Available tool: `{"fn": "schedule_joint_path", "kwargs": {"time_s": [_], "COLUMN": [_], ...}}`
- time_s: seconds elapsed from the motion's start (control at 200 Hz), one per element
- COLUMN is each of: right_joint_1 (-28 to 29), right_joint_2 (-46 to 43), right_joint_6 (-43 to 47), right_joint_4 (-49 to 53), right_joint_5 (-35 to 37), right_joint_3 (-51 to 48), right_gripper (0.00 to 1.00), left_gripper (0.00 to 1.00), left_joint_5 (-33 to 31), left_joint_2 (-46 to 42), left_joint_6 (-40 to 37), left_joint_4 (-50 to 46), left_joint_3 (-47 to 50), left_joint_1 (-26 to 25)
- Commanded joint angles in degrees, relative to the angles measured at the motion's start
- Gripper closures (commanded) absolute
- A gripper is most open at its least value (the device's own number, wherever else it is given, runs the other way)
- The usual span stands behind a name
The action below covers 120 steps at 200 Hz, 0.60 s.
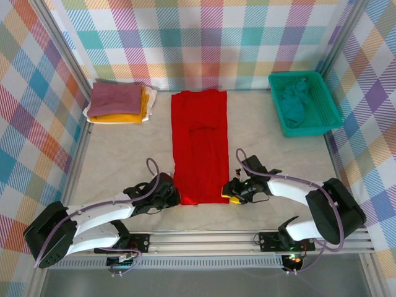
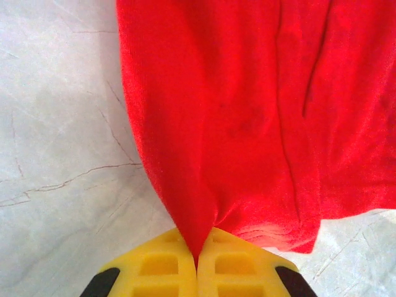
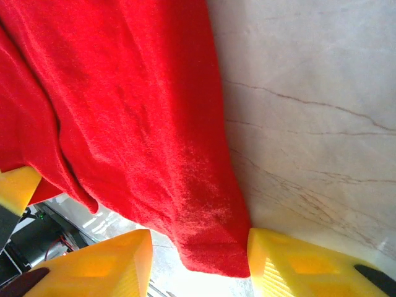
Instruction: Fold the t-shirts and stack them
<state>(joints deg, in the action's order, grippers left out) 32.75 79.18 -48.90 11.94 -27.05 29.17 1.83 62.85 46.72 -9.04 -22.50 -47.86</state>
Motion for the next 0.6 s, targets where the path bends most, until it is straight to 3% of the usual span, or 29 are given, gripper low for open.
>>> {"fn": "schedule_joint_path", "kwargs": {"time_s": [0.0,0.05,0.335,0.595], "right_joint_1": [1.96,2.48,2.49,2.86], "right_joint_2": [1.63,2.01,0.19,-4.36], "right_joint_6": [0.15,-0.04,-0.93,1.31], "right_joint_4": [-0.3,-0.99,0.11,3.79], "right_joint_5": [-1.52,-1.52,1.14,1.16], "right_joint_3": [1.94,1.92,2.12,0.47], "right_gripper": [0.62,0.64,1.0,1.0], "left_gripper": [1.0,1.0,1.0,1.0], "left_joint_5": [-1.1,-1.21,-1.01,-0.99], "left_joint_2": [-1.67,-2.0,-4.39,-8.83], "left_joint_6": [-0.31,-0.38,-0.27,-0.27], "left_joint_4": [-1.33,-1.29,-2.74,-9.9], "left_joint_3": [1.41,1.63,2.37,2.27], "left_joint_1": [0.61,0.73,0.83,0.78]}}
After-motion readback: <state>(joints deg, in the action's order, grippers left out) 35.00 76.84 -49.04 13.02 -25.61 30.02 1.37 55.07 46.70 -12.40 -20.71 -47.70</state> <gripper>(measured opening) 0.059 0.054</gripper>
